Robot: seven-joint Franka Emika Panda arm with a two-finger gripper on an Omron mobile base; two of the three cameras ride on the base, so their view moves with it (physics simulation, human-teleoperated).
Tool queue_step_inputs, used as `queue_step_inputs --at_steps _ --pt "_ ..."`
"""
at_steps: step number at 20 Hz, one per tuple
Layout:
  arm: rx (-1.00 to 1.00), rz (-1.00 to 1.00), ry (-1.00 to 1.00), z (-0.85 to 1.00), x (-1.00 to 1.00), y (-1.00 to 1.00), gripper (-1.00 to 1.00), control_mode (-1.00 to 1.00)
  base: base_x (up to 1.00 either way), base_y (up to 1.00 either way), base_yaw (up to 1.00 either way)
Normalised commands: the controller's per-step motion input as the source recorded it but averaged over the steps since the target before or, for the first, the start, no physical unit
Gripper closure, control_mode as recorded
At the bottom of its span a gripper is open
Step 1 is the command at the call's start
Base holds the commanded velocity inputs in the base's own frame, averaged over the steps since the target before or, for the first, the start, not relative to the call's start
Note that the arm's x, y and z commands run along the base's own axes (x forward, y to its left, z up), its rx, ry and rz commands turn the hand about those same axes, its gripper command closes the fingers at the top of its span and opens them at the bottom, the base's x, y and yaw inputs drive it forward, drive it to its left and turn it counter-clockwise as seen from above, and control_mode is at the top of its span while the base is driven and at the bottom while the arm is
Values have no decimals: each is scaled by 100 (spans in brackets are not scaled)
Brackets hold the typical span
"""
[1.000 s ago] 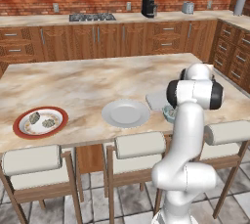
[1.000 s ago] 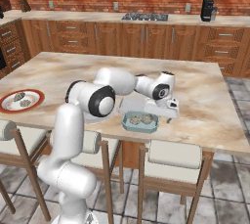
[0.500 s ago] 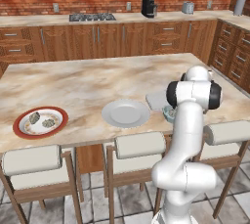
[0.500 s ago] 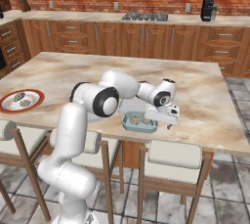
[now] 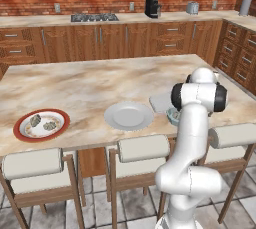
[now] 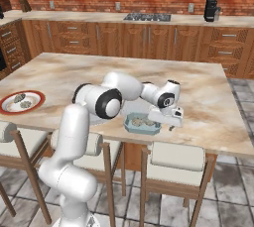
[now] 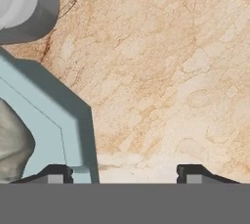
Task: Place two dumplings into each of the tupperware containers and then place the containers in the fridge.
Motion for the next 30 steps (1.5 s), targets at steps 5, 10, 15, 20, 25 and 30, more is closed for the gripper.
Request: queue_step_inputs --at_steps 5,10,15,20,25,30 --pt "0 0 0 0 0 0 100 -100 0 0 0" --pt "0 -1 0 2 -5 0 100 -100 0 0 0" --pt "0 -11 0 31 -18 1 100 -100 0 0 0" --pt "0 -13 0 76 -24 20 100 -100 0 0 0" --pt "-1 -14 0 88 -26 47 100 -100 0 0 0" --pt "-4 -18 0 85 -42 66 100 -100 0 0 0"
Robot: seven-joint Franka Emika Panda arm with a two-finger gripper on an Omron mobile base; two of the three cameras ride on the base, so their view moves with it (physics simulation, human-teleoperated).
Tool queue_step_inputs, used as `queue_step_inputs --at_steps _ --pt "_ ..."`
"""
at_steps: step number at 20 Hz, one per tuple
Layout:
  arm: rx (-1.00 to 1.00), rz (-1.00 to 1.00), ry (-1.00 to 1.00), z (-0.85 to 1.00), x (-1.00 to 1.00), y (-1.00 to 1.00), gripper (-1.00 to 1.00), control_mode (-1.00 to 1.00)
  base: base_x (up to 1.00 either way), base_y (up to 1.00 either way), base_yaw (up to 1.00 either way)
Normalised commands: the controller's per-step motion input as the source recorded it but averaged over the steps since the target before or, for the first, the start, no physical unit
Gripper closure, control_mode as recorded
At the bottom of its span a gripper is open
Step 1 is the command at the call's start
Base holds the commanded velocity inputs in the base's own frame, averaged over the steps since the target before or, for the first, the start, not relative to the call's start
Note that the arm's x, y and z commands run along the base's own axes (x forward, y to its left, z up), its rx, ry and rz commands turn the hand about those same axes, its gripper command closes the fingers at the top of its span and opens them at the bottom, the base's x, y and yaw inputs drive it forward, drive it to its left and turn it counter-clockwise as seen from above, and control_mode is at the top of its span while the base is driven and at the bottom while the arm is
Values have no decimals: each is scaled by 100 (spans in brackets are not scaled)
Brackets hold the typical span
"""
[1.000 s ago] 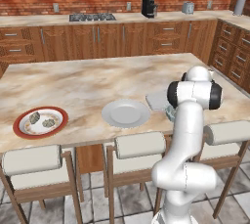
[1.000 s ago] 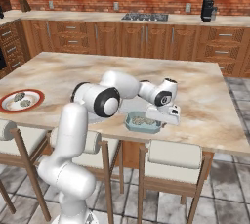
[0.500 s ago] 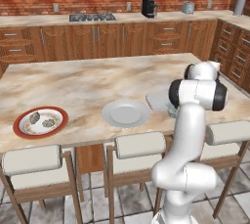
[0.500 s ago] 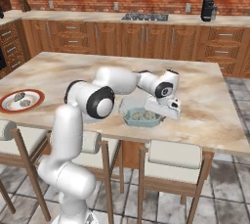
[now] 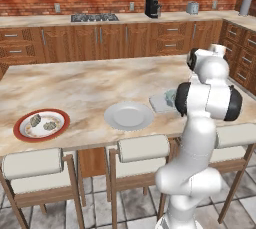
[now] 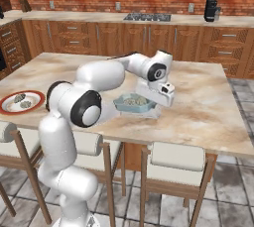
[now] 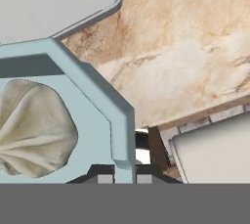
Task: Place two dumplings into each of the tupperware containers and then place the containers in the fridge.
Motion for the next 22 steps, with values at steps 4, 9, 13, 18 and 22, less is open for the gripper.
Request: queue_step_inputs --at_steps 4,9,13,18,22 --pt "-3 -25 0 62 -69 83 100 -100 0 0 0" --pt "-1 -36 0 54 -97 76 100 -100 0 0 0" --pt "-3 -41 0 53 -96 64 100 -100 0 0 0" --pt "-7 -43 0 51 -73 66 100 -100 0 0 0" --pt "-6 -42 0 48 -81 47 100 -100 0 0 0"
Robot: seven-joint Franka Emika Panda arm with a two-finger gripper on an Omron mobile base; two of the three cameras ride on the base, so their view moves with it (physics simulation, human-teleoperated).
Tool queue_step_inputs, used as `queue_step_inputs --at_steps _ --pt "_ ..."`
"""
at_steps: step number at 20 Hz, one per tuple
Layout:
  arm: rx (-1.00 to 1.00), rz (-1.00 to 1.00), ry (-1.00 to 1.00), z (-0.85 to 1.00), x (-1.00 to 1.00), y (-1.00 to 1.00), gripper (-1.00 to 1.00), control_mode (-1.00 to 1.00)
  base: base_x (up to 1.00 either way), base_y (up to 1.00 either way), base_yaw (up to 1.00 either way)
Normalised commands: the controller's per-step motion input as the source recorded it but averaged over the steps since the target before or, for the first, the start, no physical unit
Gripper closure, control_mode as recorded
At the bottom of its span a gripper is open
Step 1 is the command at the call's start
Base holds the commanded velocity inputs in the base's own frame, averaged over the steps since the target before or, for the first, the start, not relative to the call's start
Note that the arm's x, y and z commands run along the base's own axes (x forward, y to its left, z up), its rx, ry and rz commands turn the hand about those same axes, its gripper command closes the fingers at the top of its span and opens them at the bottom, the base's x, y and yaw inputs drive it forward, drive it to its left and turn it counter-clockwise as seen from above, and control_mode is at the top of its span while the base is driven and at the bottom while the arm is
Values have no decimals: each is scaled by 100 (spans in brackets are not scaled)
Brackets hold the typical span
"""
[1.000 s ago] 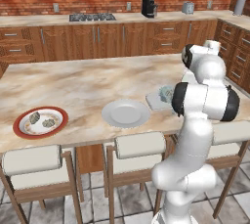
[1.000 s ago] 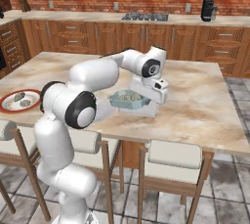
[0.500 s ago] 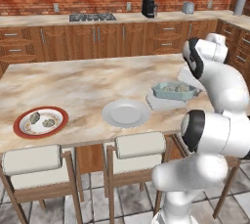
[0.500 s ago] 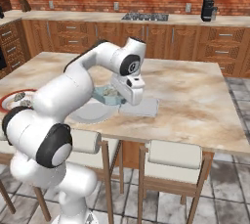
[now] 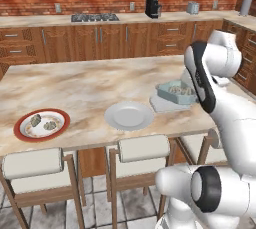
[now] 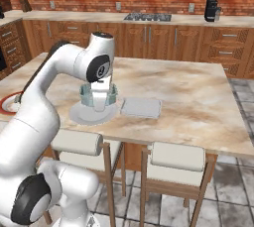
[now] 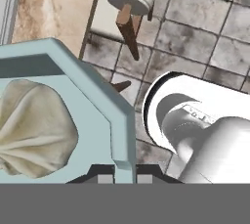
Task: Place two dumplings into each of the tupperware containers and then place the containers in the fridge.
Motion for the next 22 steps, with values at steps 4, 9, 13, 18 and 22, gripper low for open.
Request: queue_step_inputs --at_steps 4,9,13,18,22 --pt "-5 -38 0 58 -84 39 100 -100 0 0 0" --pt "-5 -27 0 31 -92 34 100 -100 0 0 0" --pt "-3 -13 0 4 -75 24 100 -100 0 0 0" --pt "-6 1 0 0 -21 57 100 -100 0 0 0" --pt "-1 20 0 0 -28 14 100 -100 0 0 0"
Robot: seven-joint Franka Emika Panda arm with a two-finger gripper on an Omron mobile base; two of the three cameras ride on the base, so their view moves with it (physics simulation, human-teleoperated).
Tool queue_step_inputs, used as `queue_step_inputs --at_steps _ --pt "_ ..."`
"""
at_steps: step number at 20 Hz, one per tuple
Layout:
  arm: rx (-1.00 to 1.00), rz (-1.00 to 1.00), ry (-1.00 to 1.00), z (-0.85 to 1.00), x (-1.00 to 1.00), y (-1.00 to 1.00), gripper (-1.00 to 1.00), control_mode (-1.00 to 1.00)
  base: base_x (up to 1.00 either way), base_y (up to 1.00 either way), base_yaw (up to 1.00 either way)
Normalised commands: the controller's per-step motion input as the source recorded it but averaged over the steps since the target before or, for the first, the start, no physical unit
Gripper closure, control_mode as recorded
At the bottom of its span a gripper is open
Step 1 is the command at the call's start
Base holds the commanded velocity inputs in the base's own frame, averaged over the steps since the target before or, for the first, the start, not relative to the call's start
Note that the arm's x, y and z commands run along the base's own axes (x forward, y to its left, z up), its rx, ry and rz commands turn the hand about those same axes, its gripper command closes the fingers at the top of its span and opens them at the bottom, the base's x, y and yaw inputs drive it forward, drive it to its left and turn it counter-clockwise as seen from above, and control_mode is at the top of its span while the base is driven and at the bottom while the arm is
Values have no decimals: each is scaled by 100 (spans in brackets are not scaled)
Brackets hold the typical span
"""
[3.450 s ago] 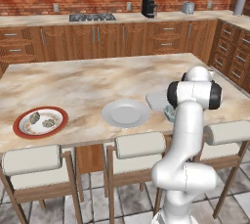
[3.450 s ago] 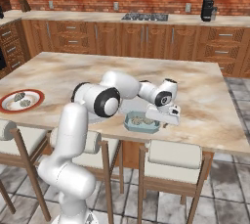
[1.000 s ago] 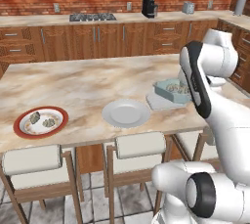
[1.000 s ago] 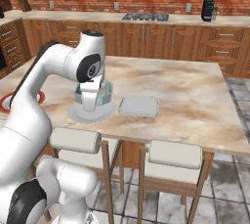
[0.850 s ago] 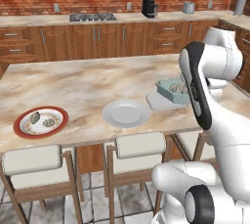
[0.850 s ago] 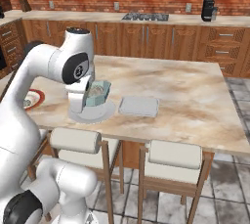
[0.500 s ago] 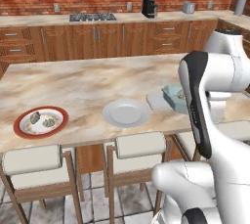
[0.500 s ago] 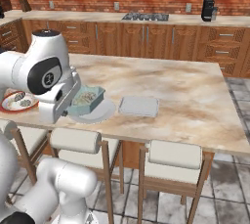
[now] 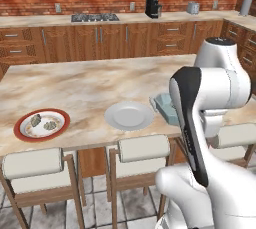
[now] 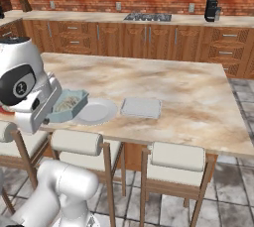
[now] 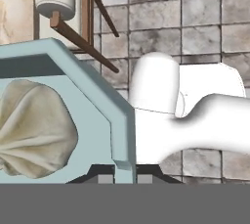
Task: Place two dumplings into each of the tupperware containers and then place the containers in the fridge.
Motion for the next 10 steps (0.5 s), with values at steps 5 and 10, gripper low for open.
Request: queue_step_inputs --at_steps 5,10 --pt "0 4 0 0 -35 -3 100 -100 0 0 0" --pt "0 0 0 0 -15 -11 100 -100 0 0 0"
